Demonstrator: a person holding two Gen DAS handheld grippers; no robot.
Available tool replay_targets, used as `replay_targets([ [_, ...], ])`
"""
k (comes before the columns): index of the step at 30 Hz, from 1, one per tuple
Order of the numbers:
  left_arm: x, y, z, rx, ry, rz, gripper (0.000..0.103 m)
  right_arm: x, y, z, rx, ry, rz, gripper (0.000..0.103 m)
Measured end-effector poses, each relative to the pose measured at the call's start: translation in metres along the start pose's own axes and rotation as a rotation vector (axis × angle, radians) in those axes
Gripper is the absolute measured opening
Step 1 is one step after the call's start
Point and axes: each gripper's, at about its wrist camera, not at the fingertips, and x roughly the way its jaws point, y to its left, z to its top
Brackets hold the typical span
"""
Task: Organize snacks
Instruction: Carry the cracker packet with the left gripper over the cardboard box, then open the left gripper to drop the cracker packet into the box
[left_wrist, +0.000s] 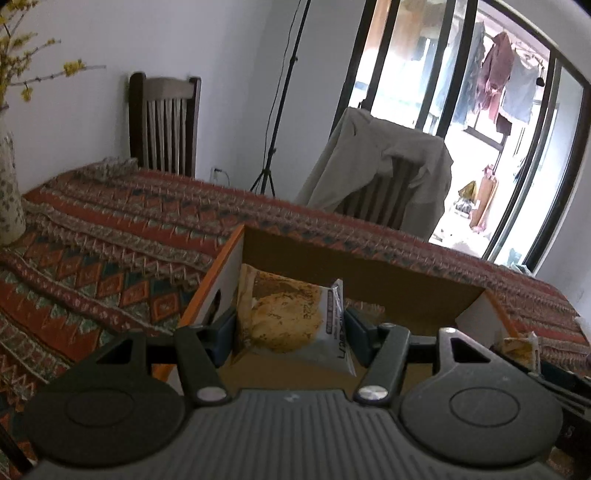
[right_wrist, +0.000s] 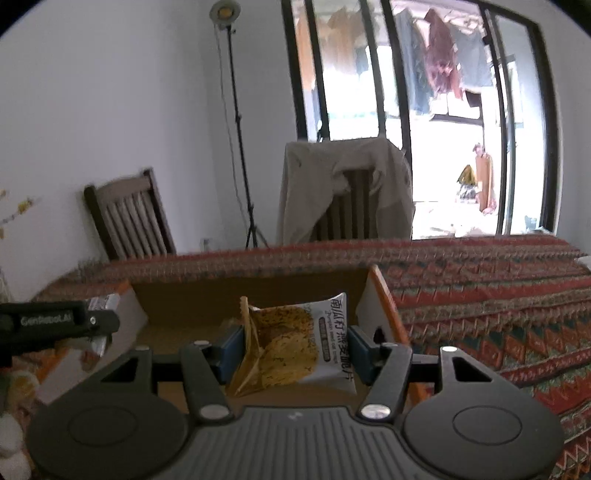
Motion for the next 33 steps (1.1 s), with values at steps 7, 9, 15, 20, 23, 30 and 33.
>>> replay_targets([
  [7, 0.01, -0.001, -0.008, 0.028, 0.04, 0.028, 0.064, 0.011, 0.006, -0.014, -0.038, 0.071, 0.0, 0.063],
  [9, 0.009, -0.002, -0.008, 0.027, 0.041, 0.034, 0.066, 0.012, 0.005, -0.015, -0.036, 0.082, 0.005, 0.068],
  [15, 0.001, -0.008, -0.008, 0.037, -0.001, 0.056, 0.099, 0.009, 0.001, -0.017, -0.018, 0.084, 0.037, 0.092],
  [20, -0.006, -0.004, -0.006, -0.003, -0.007, 0.044, 0.103, 0.002, -0.006, -0.02, 0.03, 0.078, 0.06, 0.103],
  [23, -0.011, -0.003, 0.0, -0.028, 0.0, 0.038, 0.103, -0.001, -0.008, -0.019, 0.048, 0.068, 0.071, 0.103],
  [30, -0.015, -0.02, 0.028, 0.101, 0.074, 0.02, 0.103, 0.0, -0.02, 0.003, 0.104, 0.095, 0.087, 0.103],
  [33, -0.016, -0.023, 0.038, 0.072, 0.135, 0.0, 0.103, 0.006, -0.021, 0.011, 0.11, 0.158, 0.062, 0.103],
])
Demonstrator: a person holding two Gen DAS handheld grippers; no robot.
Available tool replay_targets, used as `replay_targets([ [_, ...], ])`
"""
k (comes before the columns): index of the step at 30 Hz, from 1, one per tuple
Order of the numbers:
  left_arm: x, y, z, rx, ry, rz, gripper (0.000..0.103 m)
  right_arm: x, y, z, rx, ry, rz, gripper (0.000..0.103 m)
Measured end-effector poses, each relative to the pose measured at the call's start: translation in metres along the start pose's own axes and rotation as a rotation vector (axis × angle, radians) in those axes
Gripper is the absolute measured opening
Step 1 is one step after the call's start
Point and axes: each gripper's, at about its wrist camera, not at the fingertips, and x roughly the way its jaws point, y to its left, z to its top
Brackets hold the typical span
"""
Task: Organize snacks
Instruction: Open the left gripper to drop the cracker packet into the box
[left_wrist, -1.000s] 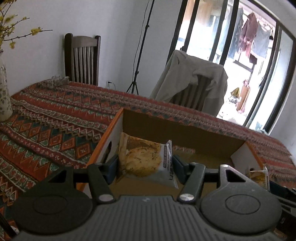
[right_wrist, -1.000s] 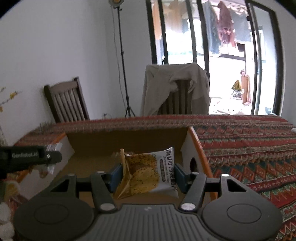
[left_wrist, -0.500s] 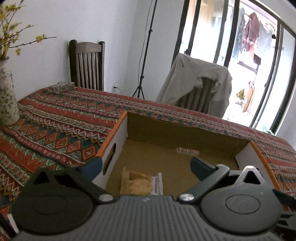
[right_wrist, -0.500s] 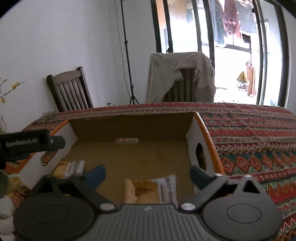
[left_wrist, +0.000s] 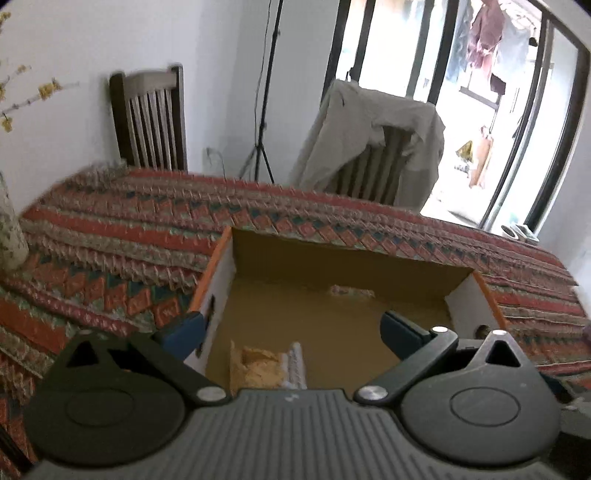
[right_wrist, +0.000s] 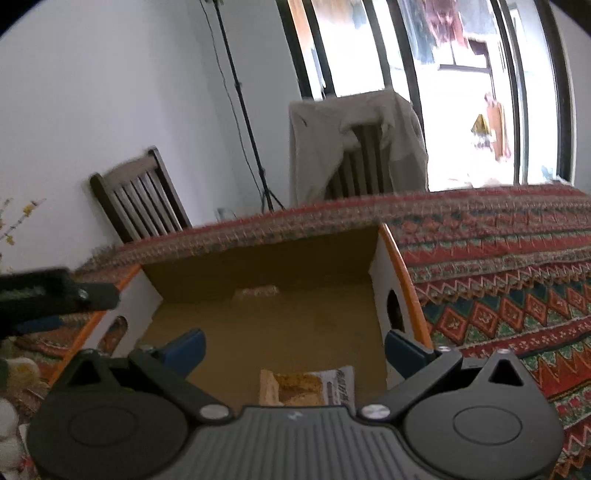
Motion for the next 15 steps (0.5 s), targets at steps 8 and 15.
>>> replay_targets([
  [8, -0.013, 0.0, -0.017, 0.01, -0.04, -0.042, 0.103, -0.011, -0.004, -0.021, -0.031, -0.032, -0.022, 0.103],
  [15, -0.055, 0.016, -0.055, 0.027, -0.079, -0.06, 0.103, -0.05, 0.016, -0.054, -0.133, -0.1, -0.02, 0.103],
])
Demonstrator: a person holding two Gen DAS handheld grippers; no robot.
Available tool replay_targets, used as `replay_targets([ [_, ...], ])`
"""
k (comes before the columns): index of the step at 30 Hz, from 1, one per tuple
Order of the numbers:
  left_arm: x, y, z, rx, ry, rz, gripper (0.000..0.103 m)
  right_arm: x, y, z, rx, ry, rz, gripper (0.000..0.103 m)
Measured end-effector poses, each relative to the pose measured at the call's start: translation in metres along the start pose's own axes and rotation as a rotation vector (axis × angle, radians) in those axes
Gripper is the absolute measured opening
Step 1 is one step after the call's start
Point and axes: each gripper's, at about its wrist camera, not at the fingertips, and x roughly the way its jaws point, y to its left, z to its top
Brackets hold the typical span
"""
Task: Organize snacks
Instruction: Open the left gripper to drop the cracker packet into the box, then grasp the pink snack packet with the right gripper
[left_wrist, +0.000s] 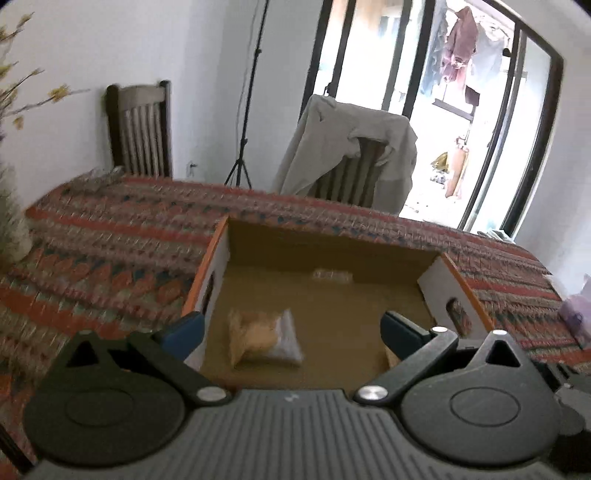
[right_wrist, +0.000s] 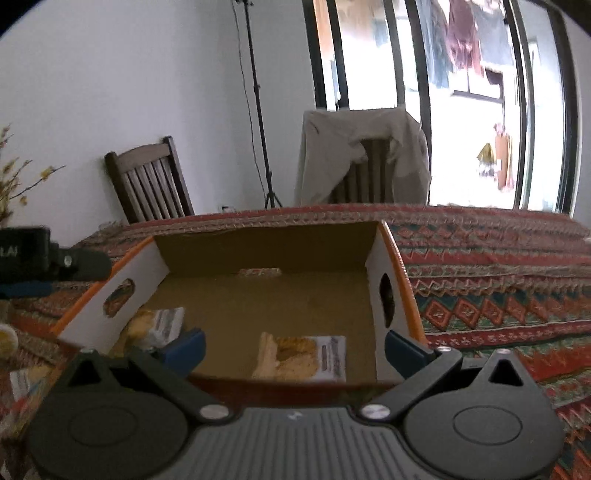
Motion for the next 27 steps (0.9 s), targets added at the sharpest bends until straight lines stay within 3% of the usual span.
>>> replay_targets([
  [5, -0.045, 0.026, -0.036, -0.042, 0.037, 0.024, 0.103, -0.046, 0.007, -0.029, 0.039, 0.025, 0.003, 0.103],
  [15, -0.108, 0.053, -0.089, -0.013, -0.007, 0.028, 0.103, -0.11, 0.012, -0.085, -0.017, 0.044, 0.0, 0.103],
  [21, -0.117, 0.061, -0.114, 0.003, -0.011, 0.007, 0.103, -0.113, 0.008, -0.116, -0.054, 0.108, -0.021, 0.103],
  [27, -0.114, 0.064, -0.121, -0.007, -0.002, 0.001, 0.103, -0.103, -0.001, -0.108, 0.013, 0.109, -0.027, 0.103],
])
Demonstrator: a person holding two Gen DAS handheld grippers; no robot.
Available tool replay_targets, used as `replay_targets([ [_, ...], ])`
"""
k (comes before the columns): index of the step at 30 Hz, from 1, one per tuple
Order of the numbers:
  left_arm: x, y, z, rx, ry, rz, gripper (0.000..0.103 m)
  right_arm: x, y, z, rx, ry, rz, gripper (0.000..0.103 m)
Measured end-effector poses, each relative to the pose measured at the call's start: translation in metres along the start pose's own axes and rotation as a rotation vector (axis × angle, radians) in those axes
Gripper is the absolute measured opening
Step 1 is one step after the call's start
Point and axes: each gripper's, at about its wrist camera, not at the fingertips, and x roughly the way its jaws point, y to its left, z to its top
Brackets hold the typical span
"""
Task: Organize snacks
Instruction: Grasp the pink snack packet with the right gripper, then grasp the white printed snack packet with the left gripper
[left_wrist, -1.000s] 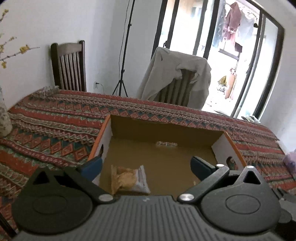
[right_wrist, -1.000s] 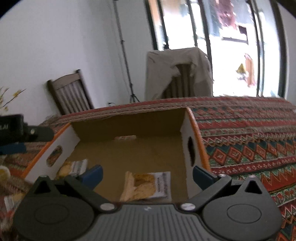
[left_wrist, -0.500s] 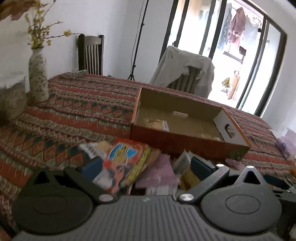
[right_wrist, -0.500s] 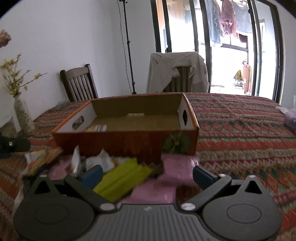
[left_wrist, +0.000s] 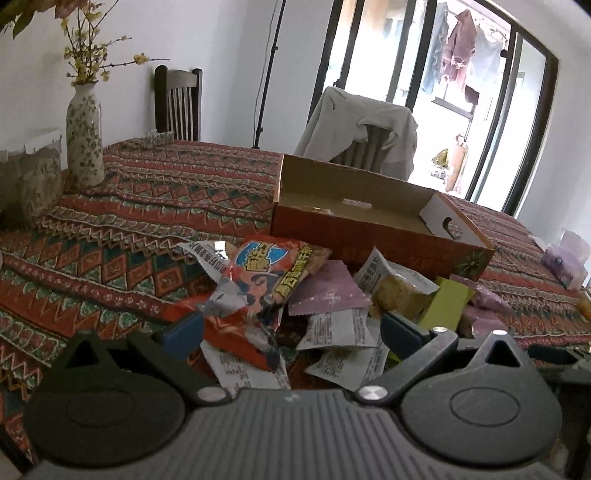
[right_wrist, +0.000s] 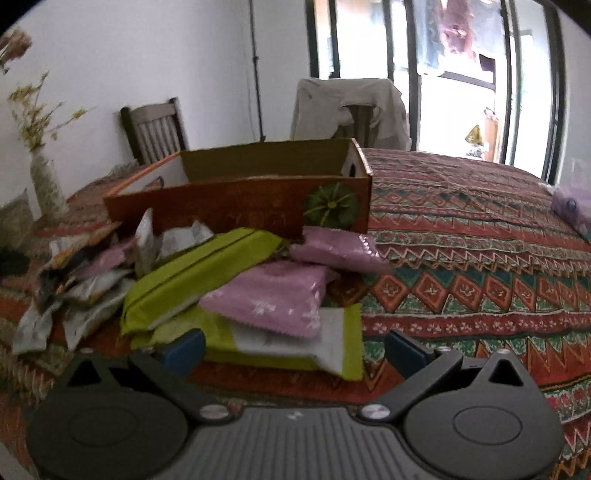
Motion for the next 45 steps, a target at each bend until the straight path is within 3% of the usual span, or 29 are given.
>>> replay_targets([
  [5, 0.004, 0.002, 0.001, -0.016, -0.004, 0.001, 0.103, 0.016, 0.001, 0.024, 0.045, -0.005, -0.007, 0.103],
  [11, 0.011, 0.003, -0.001, -0.013, 0.01, 0.0, 0.103, 0.049, 0.012, 0.041, -0.002, 0.083, -0.089, 0.1],
  [18, 0.02, 0.005, 0.0, -0.023, 0.027, 0.001, 0.103, 0.07, 0.018, 0.041, -0.019, 0.146, -0.066, 0.077],
  [19, 0.02, 0.005, 0.0, -0.023, 0.028, -0.001, 0.103, 0.069, 0.02, 0.041, -0.032, 0.142, -0.068, 0.069],
  [24, 0.022, 0.005, 0.0, -0.026, 0.024, -0.004, 0.103, 0.057, 0.016, 0.037, -0.036, 0.099, -0.063, 0.061],
  [39, 0.02, 0.01, -0.002, -0.023, 0.007, 0.008, 0.103, -0.021, 0.008, 0.018, -0.025, -0.17, -0.037, 0.06],
  [45, 0.012, 0.018, -0.003, 0.004, 0.002, 0.045, 0.103, -0.033, 0.008, 0.01, -0.019, -0.213, -0.015, 0.06],
])
